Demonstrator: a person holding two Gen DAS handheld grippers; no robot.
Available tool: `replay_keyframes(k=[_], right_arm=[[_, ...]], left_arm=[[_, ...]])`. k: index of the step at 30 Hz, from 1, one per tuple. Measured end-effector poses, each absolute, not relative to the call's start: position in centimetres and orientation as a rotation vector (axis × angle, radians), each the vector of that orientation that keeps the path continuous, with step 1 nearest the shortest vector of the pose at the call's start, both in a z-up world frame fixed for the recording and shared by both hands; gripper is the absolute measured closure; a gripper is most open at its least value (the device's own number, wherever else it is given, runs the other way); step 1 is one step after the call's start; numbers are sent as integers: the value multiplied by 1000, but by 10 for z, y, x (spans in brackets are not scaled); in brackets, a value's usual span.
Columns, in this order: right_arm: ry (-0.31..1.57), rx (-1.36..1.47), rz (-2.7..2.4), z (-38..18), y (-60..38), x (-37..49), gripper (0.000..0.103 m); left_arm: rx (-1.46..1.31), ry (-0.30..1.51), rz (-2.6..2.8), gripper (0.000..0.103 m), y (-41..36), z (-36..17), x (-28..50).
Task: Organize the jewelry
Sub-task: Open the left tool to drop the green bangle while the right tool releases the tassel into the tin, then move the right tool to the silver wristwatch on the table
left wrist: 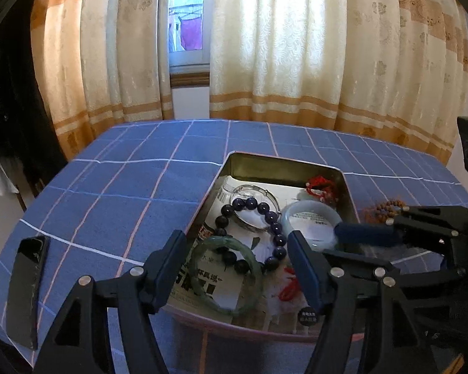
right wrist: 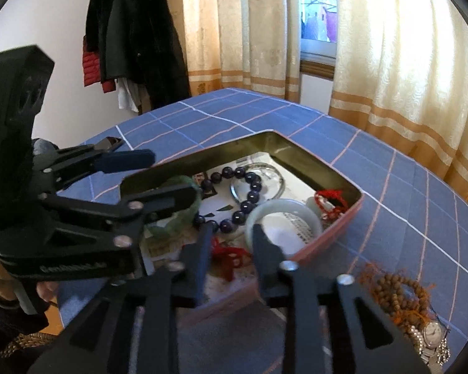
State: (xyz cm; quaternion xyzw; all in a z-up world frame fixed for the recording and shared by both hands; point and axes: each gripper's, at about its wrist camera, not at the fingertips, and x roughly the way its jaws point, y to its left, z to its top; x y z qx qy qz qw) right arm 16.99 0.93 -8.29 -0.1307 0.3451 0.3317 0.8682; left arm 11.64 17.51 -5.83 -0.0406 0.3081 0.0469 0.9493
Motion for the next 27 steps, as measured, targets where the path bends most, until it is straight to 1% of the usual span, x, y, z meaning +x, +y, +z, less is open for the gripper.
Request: replay_keyframes(k=[1, 2, 3, 7, 11, 17, 22, 26, 27], right_arm=[[715, -262, 691, -81, 7, 169, 41], [697, -248, 686, -79, 3, 167, 34], [684, -241, 678, -76, 1, 165, 30], [660, -239, 669, -69, -6, 157, 30], [634, -244, 638, -64, -26, 148, 27], [618, -201, 505, -58, -98, 138, 27], [660, -151, 330, -59, -164, 144, 27], [705, -137, 255, -63, -189, 155, 27], [717, -140, 251, -65, -190, 158, 30]], left_arm=[[-96, 623, 92, 35, 177, -57, 115], [-105, 616, 92, 35, 178, -55, 113], [-111, 610, 96, 35, 178, -54, 112], [-125, 589, 92, 35, 174, -49, 109], [-125, 565, 75, 35, 161, -42, 107], [-97, 536, 2, 35, 123, -33, 108], [-59, 535, -50, 35, 83, -35, 120], [-12, 555, -95, 35, 46, -43, 134], [-4, 563, -97, 35, 40, -45, 138]])
